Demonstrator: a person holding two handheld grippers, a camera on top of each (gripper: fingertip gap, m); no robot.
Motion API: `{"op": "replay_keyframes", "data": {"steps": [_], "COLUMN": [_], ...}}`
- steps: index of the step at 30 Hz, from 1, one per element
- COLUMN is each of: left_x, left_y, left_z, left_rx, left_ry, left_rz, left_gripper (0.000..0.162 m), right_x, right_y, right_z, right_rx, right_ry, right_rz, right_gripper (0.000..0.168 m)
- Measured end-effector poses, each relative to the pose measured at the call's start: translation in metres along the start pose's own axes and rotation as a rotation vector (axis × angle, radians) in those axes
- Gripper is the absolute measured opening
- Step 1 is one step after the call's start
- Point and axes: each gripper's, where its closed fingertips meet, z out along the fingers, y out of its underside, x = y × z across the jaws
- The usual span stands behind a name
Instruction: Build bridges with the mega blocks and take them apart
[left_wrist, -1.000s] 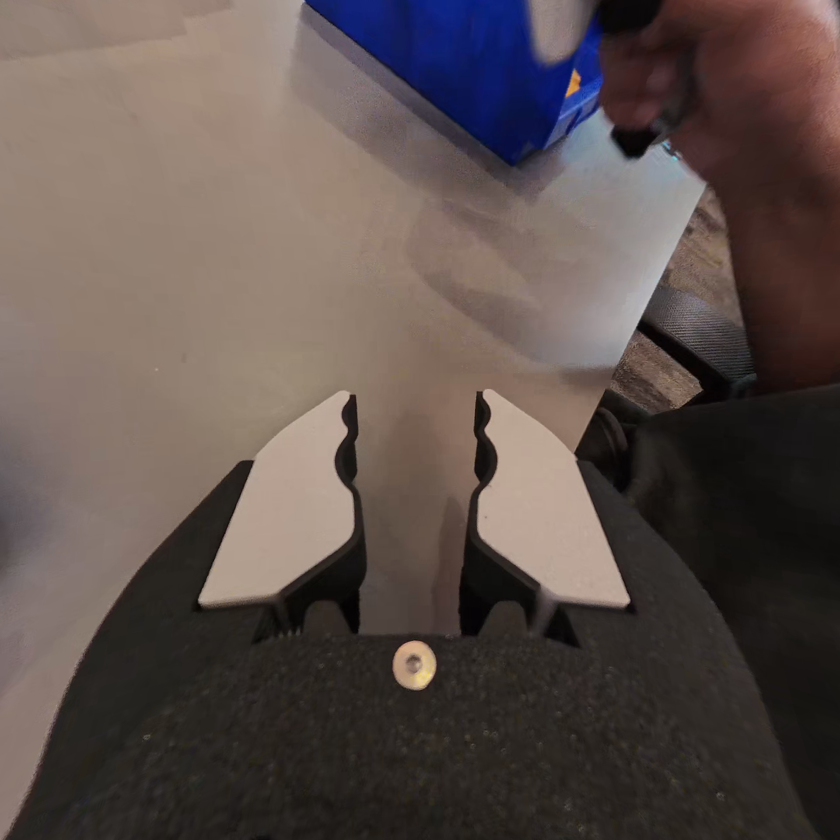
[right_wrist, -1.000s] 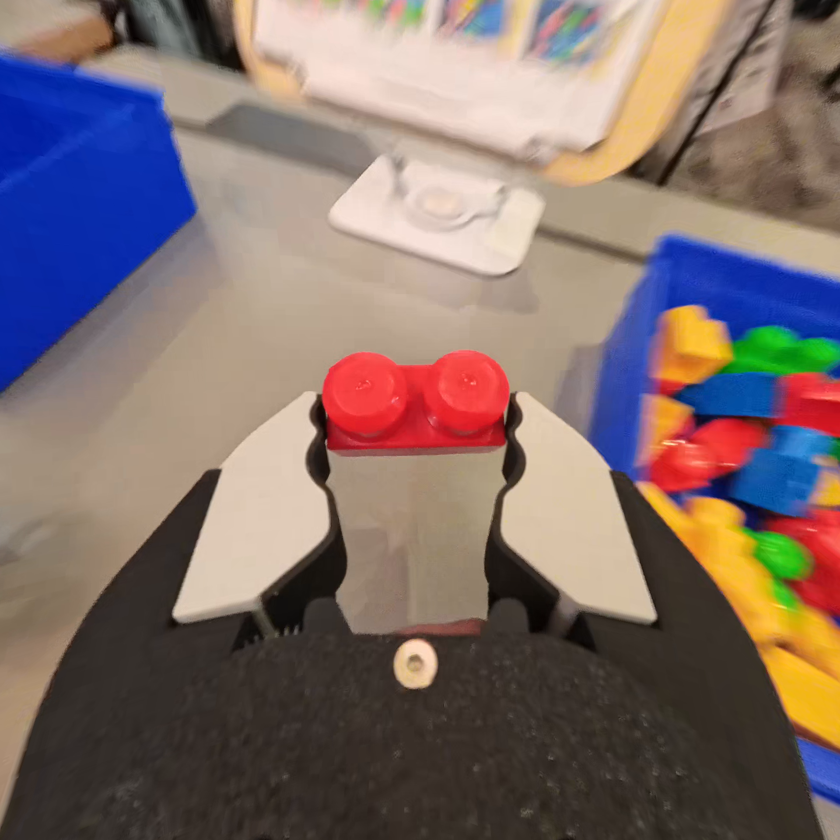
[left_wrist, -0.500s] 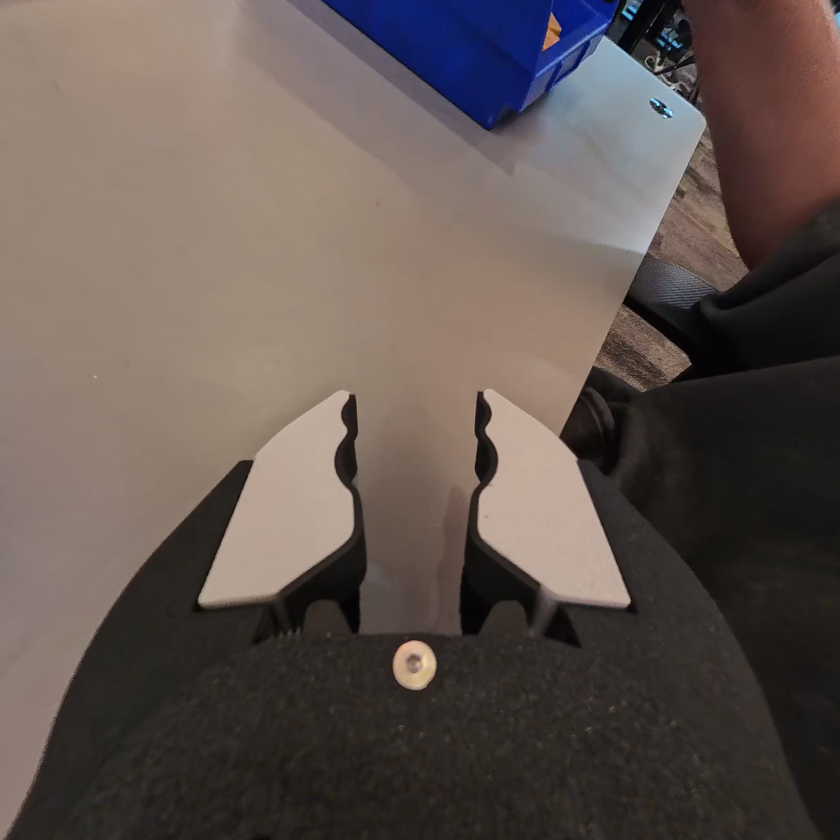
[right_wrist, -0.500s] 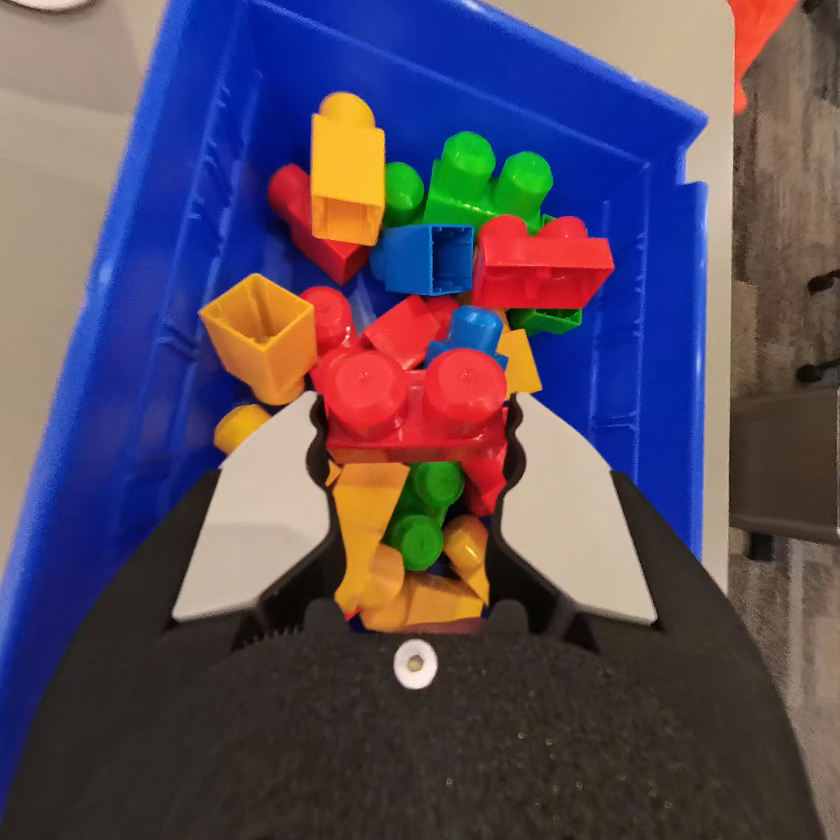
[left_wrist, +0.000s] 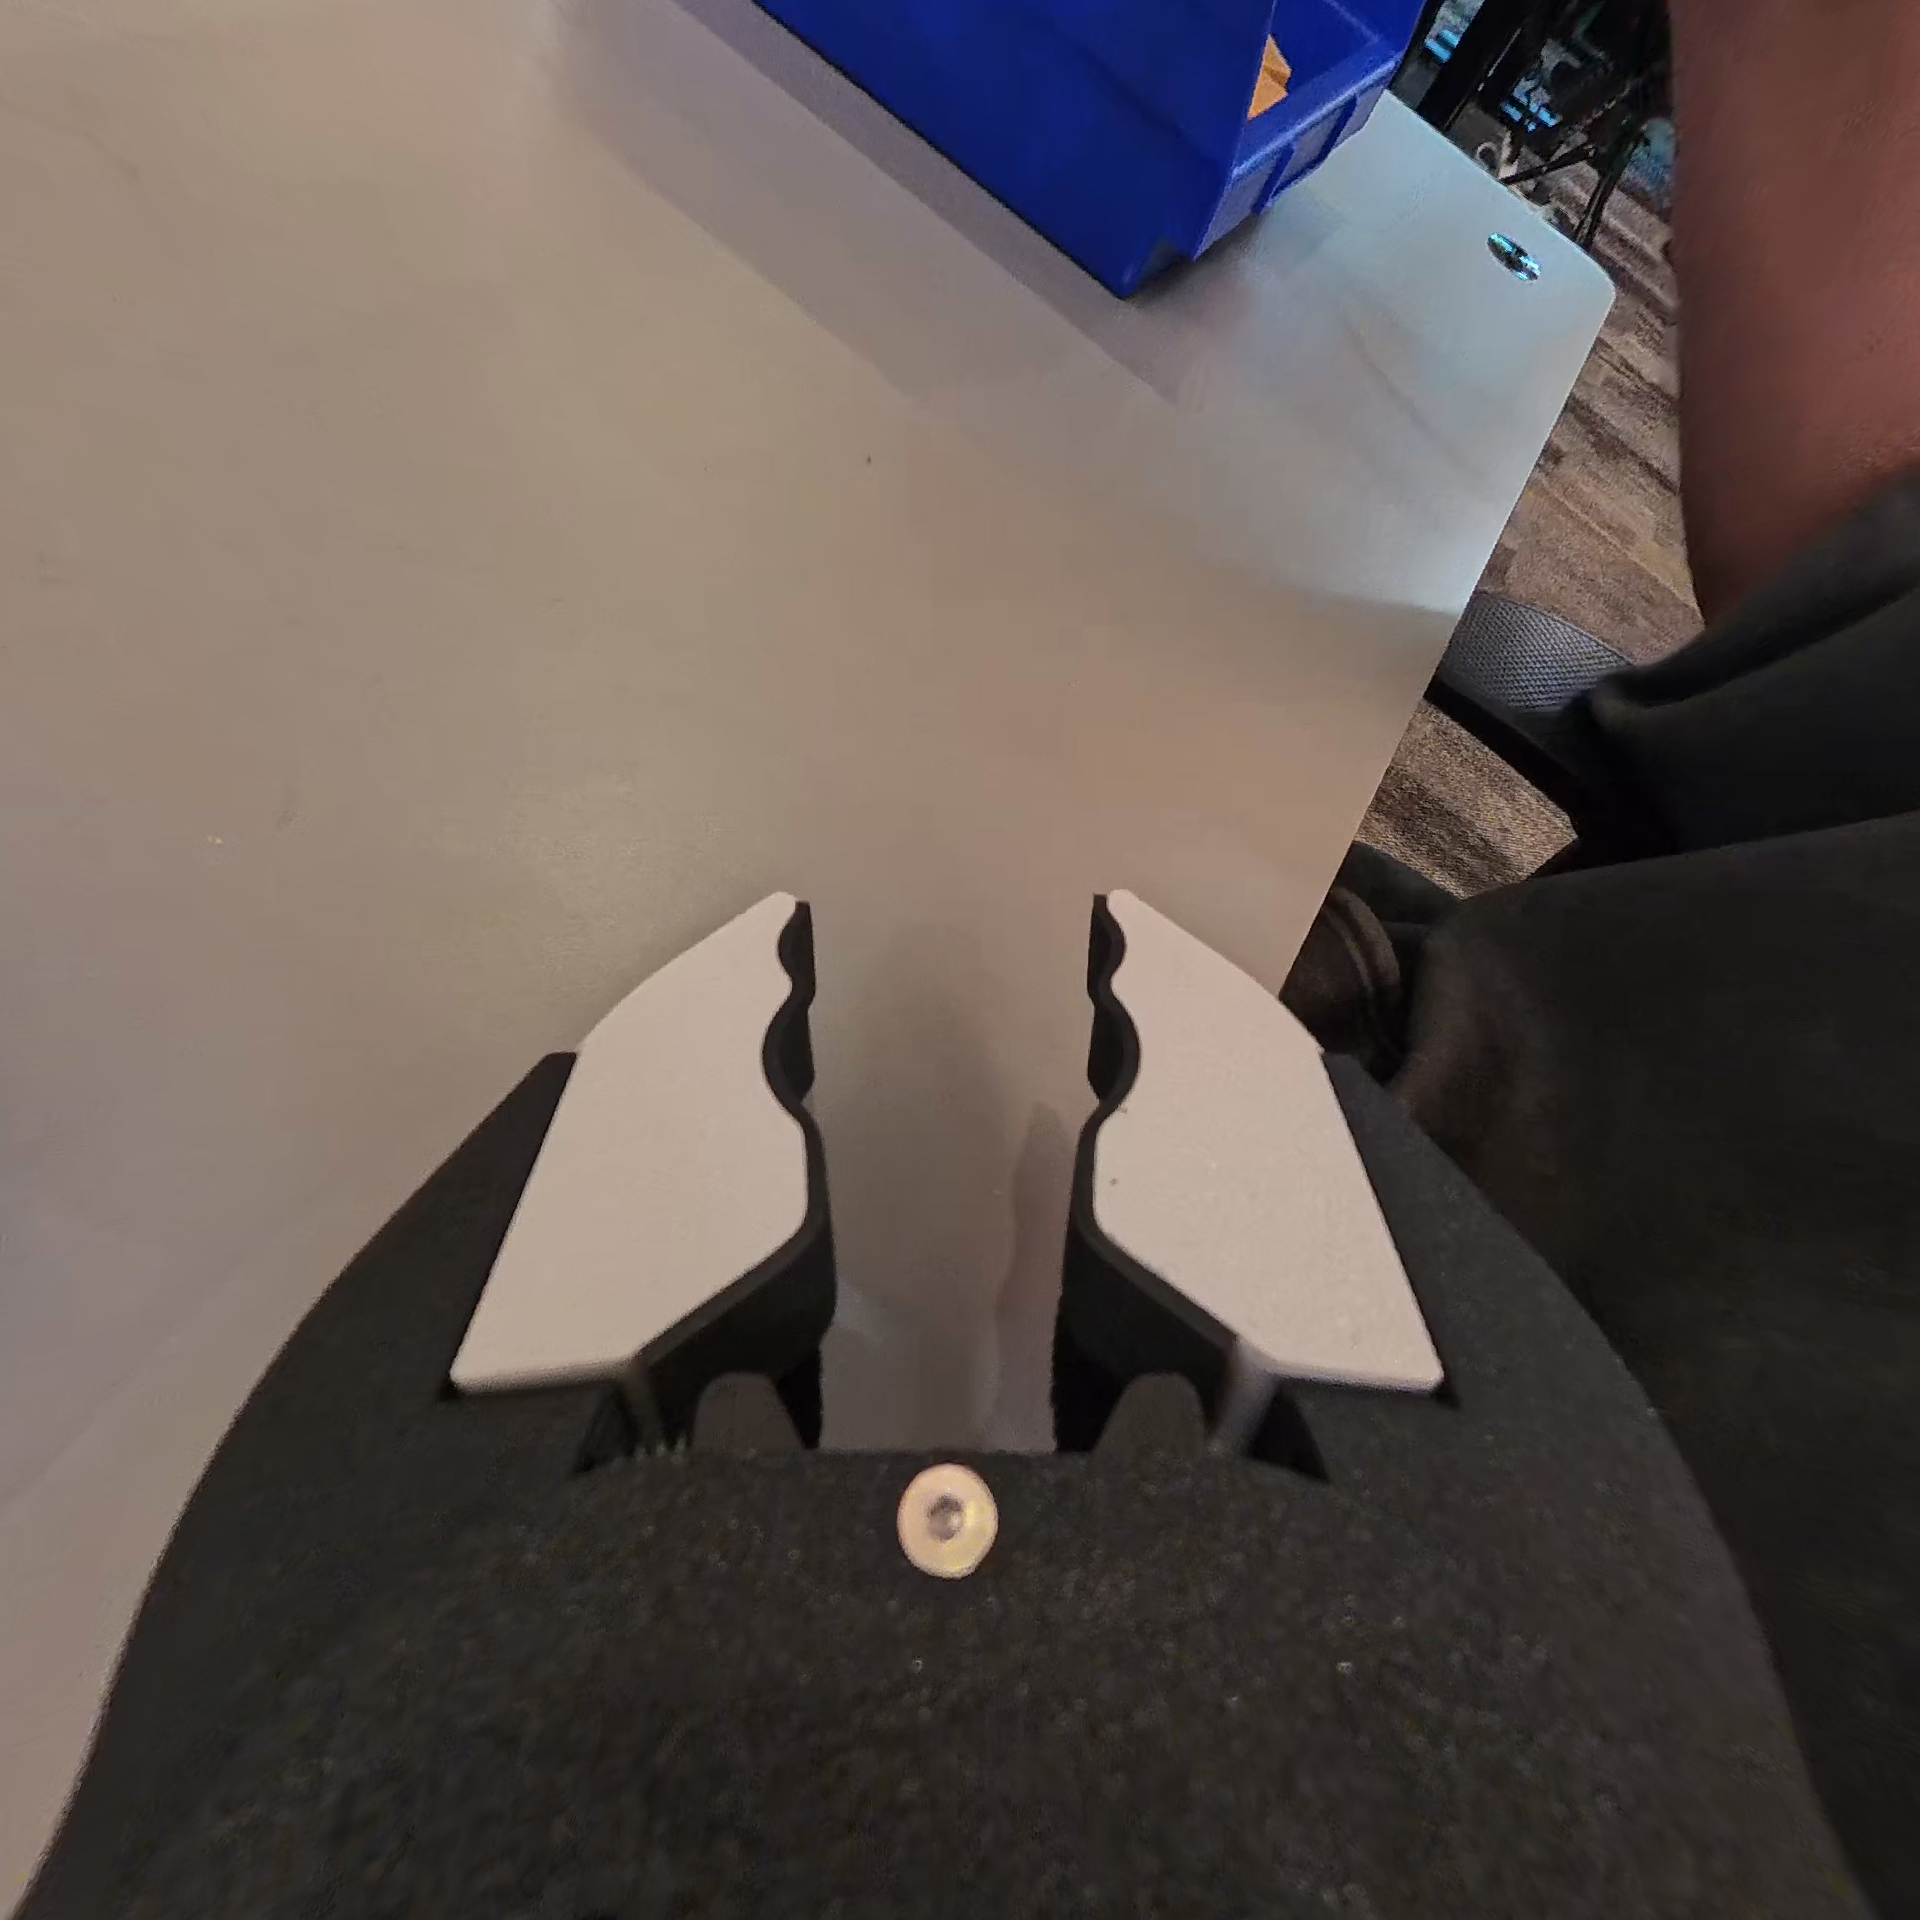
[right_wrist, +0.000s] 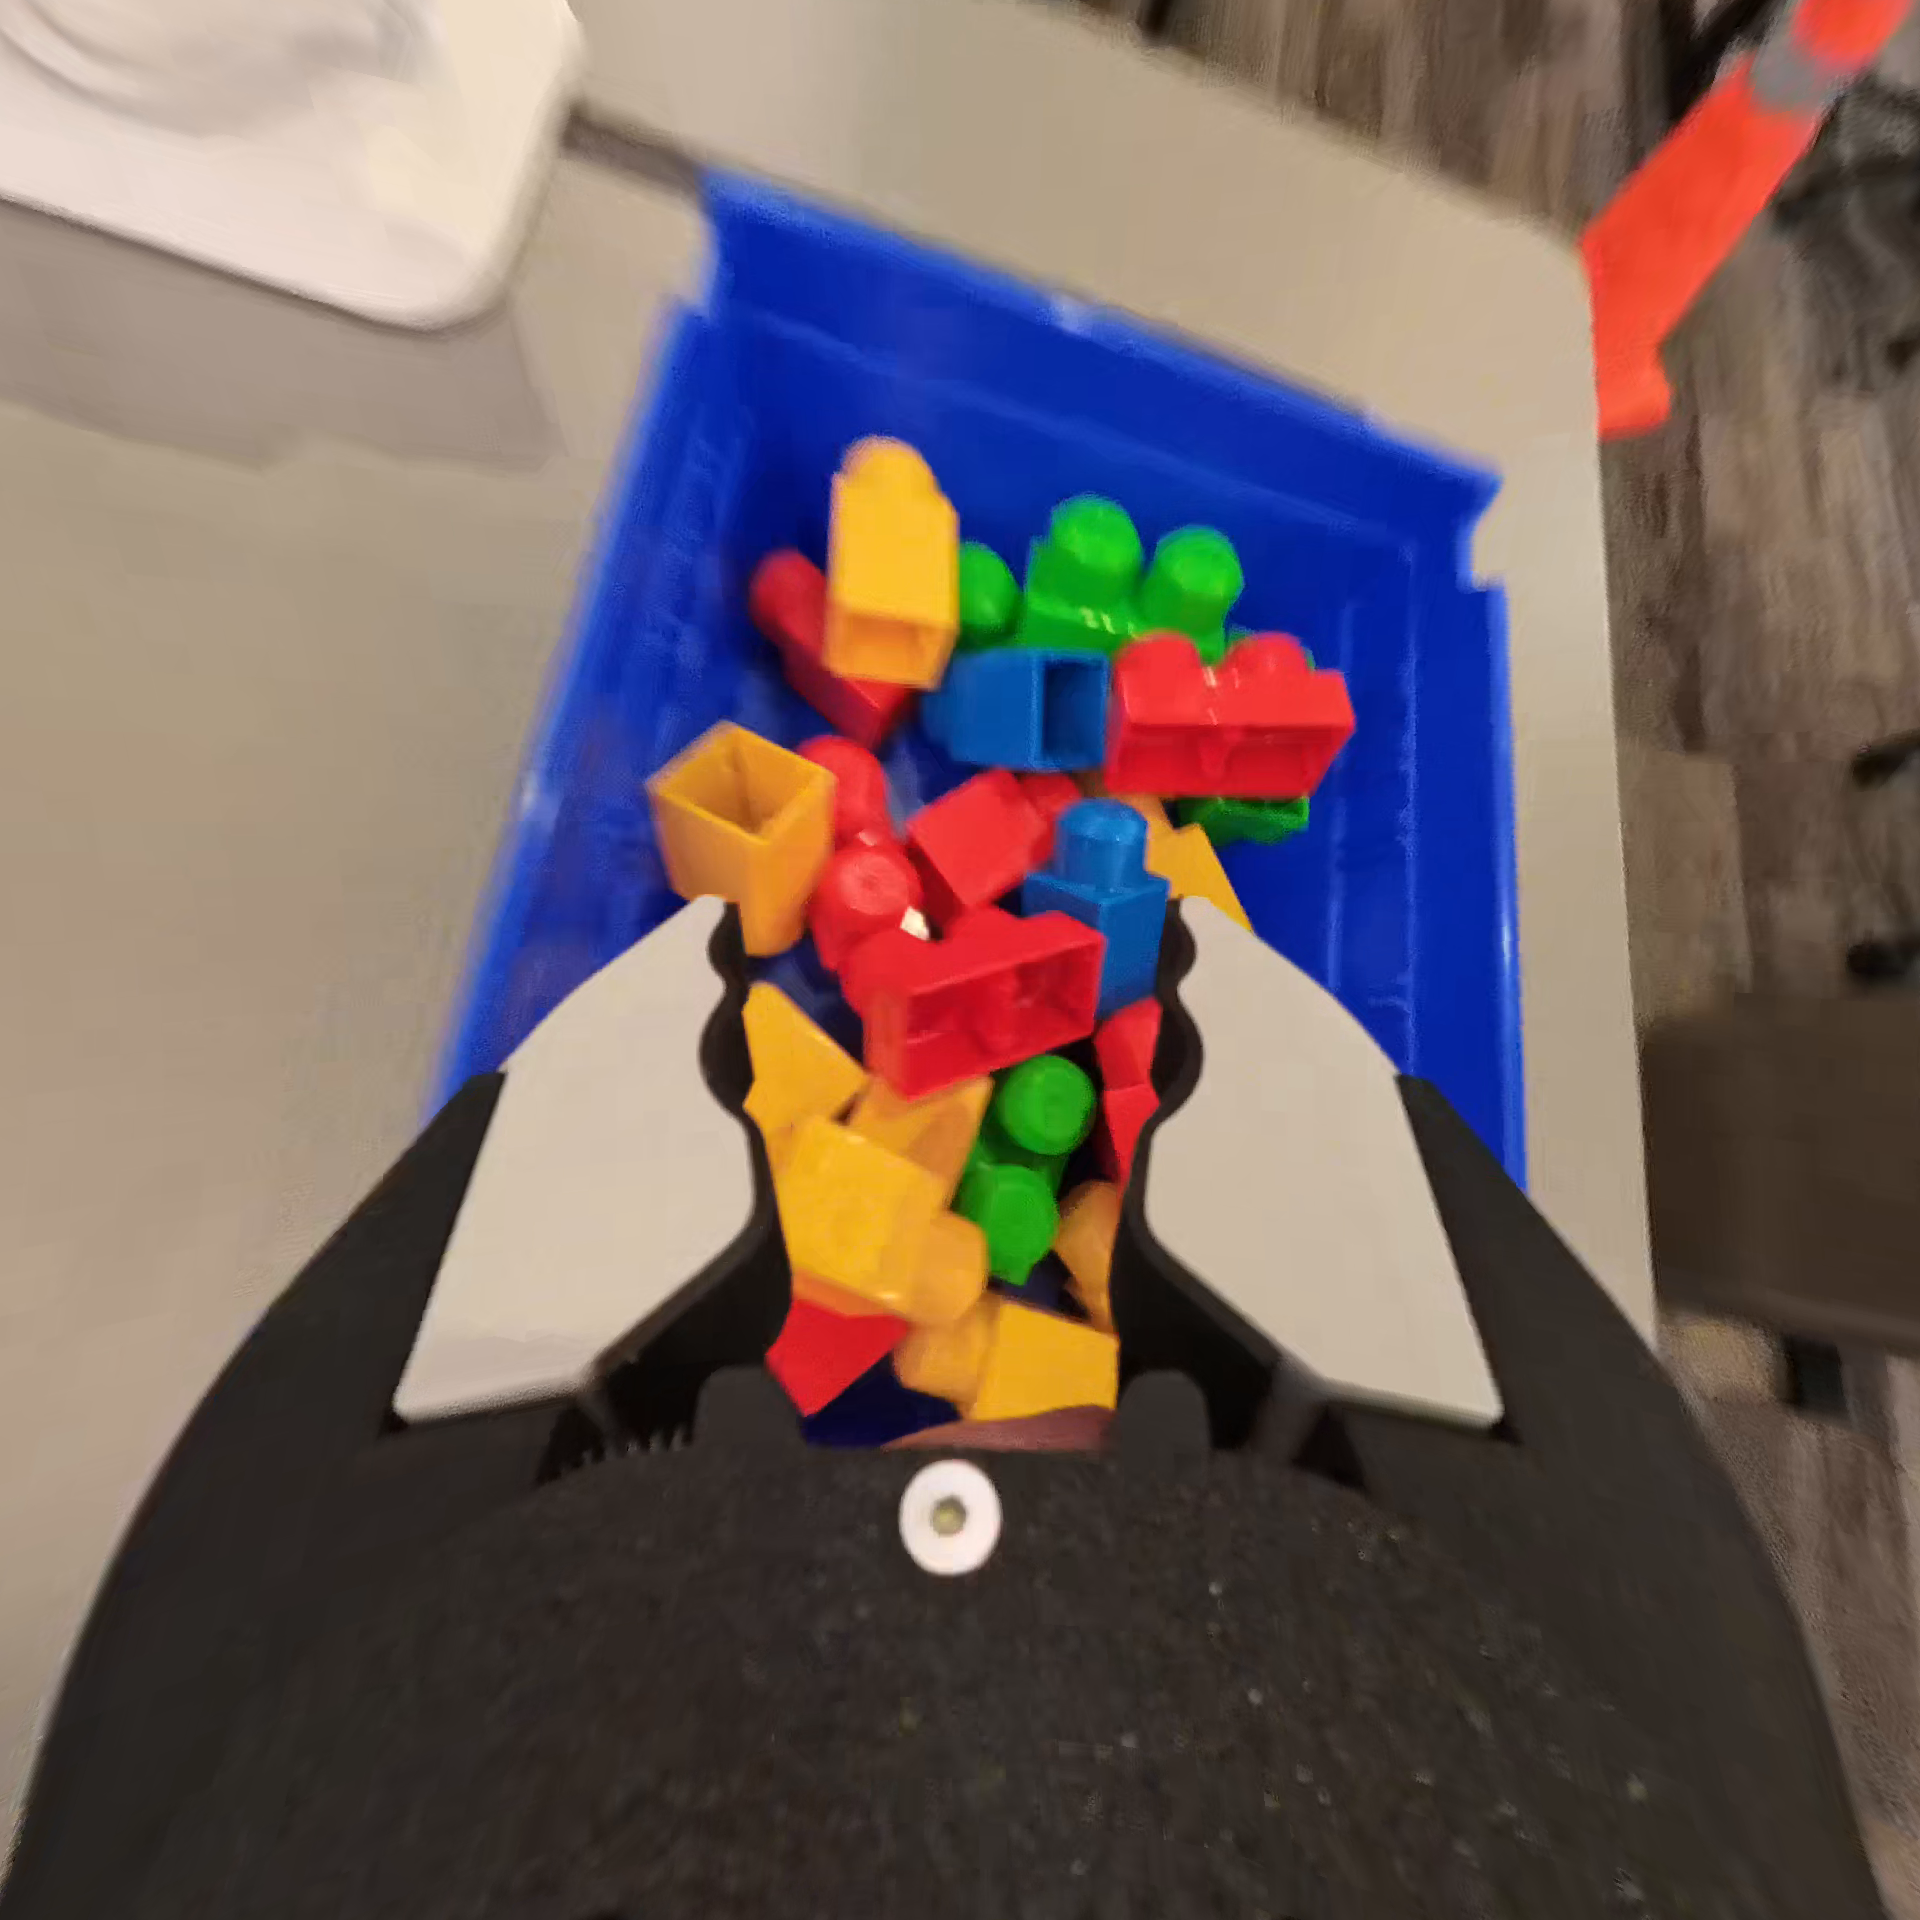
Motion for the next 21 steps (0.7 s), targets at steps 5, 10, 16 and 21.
{"op": "replay_keyframes", "data": {"steps": [5,10,16,21], "left_x": [-0.005,-0.018,-0.025,-0.027], "left_y": [-0.012,-0.022,-0.019,-0.029], "left_z": [-0.007,-0.017,-0.014,-0.020], "left_rx": [0.078,0.160,0.191,0.270], "left_ry": [-0.021,-0.083,-0.091,-0.163], "left_rz": [0.007,0.015,0.008,0.042], "left_gripper": [0.050,0.050,0.055,0.056], "right_x": [-0.112,-0.225,-0.272,-0.262], "right_y": [-0.026,0.029,0.074,0.073], "right_z": [-0.087,-0.119,-0.116,-0.111], "right_rx": [0.377,0.504,0.504,0.499], "right_ry": [-0.429,-0.807,-0.819,-0.756], "right_rz": [-0.013,0.022,-0.005,-0.043], "right_gripper": [0.071,0.066,0.062,0.062]}}
